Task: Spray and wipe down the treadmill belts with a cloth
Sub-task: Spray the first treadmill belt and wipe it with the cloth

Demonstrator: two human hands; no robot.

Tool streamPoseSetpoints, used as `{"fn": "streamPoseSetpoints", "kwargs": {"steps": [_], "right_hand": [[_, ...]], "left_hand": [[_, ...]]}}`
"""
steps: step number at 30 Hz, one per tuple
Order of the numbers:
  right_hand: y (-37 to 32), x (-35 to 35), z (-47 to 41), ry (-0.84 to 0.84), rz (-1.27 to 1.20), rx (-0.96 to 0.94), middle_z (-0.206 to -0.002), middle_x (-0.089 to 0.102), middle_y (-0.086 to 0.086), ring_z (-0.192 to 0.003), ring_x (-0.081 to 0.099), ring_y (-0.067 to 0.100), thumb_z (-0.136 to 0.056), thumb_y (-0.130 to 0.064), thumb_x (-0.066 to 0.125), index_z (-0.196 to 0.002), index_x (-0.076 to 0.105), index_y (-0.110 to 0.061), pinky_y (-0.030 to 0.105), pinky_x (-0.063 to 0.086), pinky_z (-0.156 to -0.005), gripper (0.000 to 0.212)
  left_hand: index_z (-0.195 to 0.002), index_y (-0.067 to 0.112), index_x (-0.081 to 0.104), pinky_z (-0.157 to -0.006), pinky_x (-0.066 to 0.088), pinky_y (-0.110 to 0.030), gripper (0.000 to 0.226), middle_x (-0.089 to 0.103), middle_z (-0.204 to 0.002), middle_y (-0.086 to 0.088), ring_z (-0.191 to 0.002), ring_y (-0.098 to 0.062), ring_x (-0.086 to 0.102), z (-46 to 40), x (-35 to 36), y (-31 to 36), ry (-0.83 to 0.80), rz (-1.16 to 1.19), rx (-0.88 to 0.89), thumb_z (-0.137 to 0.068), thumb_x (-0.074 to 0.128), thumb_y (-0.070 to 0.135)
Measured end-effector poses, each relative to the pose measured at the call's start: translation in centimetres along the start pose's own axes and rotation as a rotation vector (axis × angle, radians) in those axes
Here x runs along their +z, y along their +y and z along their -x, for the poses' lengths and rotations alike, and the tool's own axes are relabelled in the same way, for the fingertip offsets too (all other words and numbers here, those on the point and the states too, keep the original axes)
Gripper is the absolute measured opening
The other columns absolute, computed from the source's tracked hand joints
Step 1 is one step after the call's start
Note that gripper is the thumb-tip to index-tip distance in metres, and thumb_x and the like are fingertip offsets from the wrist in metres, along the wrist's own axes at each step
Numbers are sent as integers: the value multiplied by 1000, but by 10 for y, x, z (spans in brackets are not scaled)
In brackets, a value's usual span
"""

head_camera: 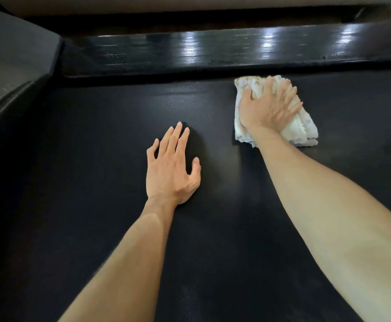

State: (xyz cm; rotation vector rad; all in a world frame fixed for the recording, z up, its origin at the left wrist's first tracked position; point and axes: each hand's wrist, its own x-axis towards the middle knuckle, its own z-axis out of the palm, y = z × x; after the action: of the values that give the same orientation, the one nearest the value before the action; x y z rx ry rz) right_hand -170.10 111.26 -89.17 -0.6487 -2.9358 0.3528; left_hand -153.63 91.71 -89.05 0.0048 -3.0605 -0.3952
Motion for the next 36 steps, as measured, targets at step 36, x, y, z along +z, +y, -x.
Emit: {"fn": "streamPoseSetpoints", "kwargs": {"steps": [36], "right_hand": [[49, -27, 54, -51, -23, -379, -163, 28, -5, -147, 28, 23, -97, -63, 35, -144, 50, -34, 42, 17, -124, 57]], "left_hand": [[-159, 20, 28, -126, 12, -41, 72, 15, -170, 7, -156, -10, 9, 0, -1, -1, 30, 29, 5, -94, 31, 50]]}}
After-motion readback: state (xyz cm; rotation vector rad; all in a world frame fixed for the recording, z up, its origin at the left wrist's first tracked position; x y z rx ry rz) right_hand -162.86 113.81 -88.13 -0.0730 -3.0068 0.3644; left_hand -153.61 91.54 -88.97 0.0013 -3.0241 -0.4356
